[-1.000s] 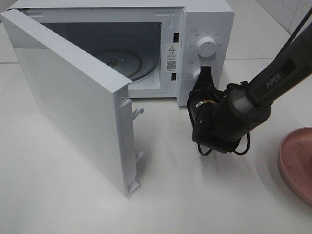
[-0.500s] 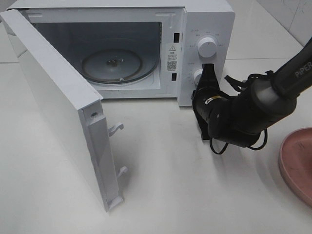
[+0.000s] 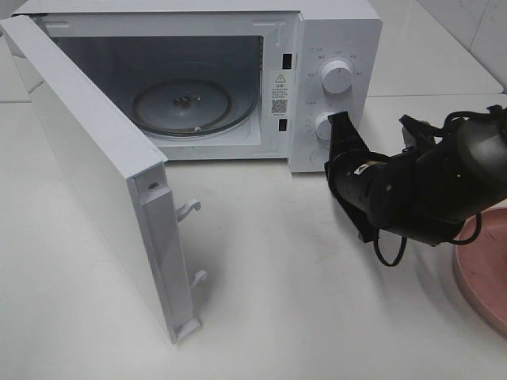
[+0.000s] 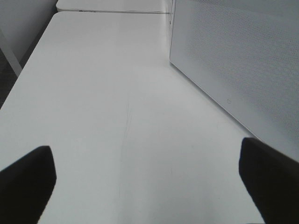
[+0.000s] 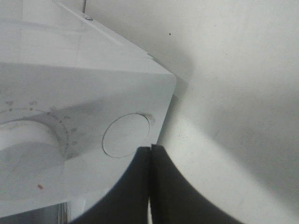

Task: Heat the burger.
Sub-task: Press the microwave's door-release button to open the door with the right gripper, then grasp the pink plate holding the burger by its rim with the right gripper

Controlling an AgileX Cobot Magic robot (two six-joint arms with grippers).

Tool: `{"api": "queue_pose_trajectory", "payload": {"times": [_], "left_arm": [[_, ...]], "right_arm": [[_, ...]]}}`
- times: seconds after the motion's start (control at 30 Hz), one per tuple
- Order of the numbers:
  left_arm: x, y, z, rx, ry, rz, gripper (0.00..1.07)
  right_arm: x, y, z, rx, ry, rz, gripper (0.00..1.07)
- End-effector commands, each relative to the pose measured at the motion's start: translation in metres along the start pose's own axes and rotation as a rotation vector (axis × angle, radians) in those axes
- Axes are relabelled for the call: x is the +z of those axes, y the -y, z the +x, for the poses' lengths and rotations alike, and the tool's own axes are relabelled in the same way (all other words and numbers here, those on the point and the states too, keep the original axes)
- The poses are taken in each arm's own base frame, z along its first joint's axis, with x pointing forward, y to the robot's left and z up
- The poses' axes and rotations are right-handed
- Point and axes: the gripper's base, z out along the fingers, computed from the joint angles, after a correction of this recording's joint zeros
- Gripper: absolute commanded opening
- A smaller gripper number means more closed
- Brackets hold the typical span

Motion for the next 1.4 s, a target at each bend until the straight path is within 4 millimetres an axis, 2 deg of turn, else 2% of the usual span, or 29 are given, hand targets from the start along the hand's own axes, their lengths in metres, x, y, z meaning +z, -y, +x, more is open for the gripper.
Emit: {"api": "queue_pose_trajectory", "payload": {"times": [0.03, 0.07, 0.13, 0.23, 0.3, 0.5, 0.57, 0.63, 0.67, 0.7, 1.0, 1.4], "left_arm": [[-0.002, 0.001, 0.0, -0.003, 0.032, 0.014, 1.0], [-0.002, 0.001, 0.0, -0.003, 0.032, 0.014, 1.0], [-0.002, 0.001, 0.0, -0.003, 0.032, 0.014, 1.0], [-0.002, 0.001, 0.0, -0.003, 0.032, 0.014, 1.0], [-0.002, 0.001, 0.0, -0.003, 0.032, 0.014, 1.0], [-0.002, 0.001, 0.0, -0.003, 0.032, 0.014, 1.0], [-0.002, 0.001, 0.0, -0.003, 0.032, 0.014, 1.0], [-0.002, 0.001, 0.0, -0.003, 0.032, 0.014, 1.0], [-0.002, 0.001, 0.0, -0.003, 0.032, 0.014, 1.0], [-0.002, 0.001, 0.0, -0.003, 0.032, 0.014, 1.0], [-0.002, 0.001, 0.0, -0.003, 0.032, 0.014, 1.0], [-0.002, 0.001, 0.0, -0.003, 0.032, 0.014, 1.0]], "right_arm": [[-0.013, -0.005, -0.004, -0.095, -0.042, -0.001, 0.0], [-0.013, -0.005, -0.004, -0.095, -0.042, -0.001, 0.0], [-0.026, -0.004, -0.003, -0.196, -0.124, 0.029, 0.0], [-0.029, -0.005, -0.002, -0.231, -0.147, 0.033, 0.0], [-0.039, -0.008, 0.002, -0.394, -0.246, 0.034, 0.0], [-0.051, -0.008, 0.007, -0.588, -0.376, 0.063, 0.0], [-0.058, -0.006, 0.009, -0.718, -0.452, 0.082, 0.0], [-0.061, -0.006, 0.01, -0.767, -0.478, 0.086, 0.0], [-0.068, -0.005, 0.01, -0.864, -0.532, 0.097, 0.0], [-0.068, -0.005, 0.01, -0.864, -0.532, 0.097, 0.0], [-0.107, -0.011, -0.003, -1.295, -0.716, 0.09, 0.02], [-0.15, -0.015, -0.022, -1.535, -0.853, 0.11, 0.06]]}}
